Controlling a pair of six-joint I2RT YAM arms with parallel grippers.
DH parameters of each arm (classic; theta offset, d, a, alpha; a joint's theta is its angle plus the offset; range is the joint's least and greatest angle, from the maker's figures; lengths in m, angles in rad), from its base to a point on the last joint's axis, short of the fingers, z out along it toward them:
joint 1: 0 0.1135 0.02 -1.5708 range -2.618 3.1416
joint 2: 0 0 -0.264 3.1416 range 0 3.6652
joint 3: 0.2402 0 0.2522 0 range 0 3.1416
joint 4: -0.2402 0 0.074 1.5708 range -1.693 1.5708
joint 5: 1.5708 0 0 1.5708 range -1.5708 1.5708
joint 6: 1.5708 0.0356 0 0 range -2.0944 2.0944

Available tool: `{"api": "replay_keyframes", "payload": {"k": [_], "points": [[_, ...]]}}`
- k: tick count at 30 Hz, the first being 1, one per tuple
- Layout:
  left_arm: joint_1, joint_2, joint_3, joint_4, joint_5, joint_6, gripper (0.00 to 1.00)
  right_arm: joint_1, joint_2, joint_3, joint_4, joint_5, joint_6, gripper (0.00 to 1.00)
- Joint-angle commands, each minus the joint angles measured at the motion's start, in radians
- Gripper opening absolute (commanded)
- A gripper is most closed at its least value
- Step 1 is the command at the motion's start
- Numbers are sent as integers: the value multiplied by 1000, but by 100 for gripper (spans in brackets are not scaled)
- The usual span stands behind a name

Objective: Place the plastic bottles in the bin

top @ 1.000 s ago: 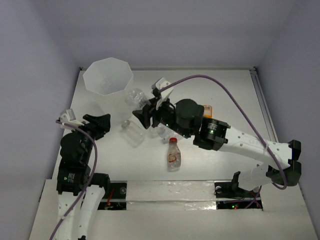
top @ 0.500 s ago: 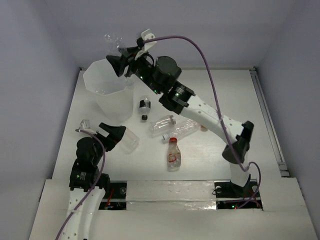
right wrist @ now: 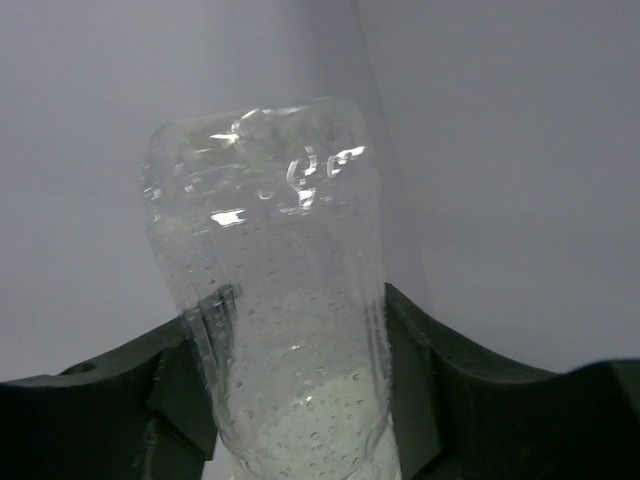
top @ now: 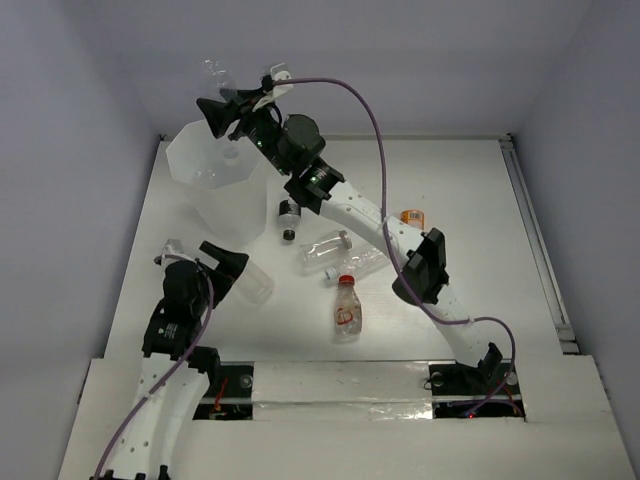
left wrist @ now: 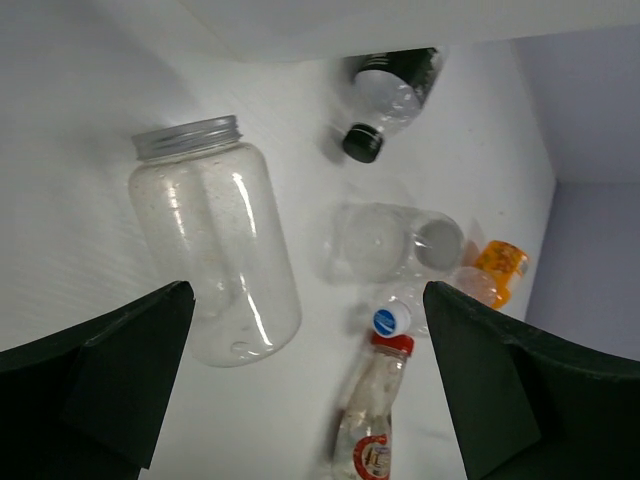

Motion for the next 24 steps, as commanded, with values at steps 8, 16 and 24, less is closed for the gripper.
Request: {"api": "replay_keyframes", "payload": {"k": [8, 16, 24], "points": [[-13, 174, 82, -21, -101, 46, 99, -5, -94, -163, 107, -110, 15, 96], [-22, 292, 33, 87, -124, 64, 99, -5, -282, -389, 137, -137, -9, 93], [-31, 440, 2, 244, -121, 106, 99, -5, -722, -1152, 393, -91, 124, 37]]}}
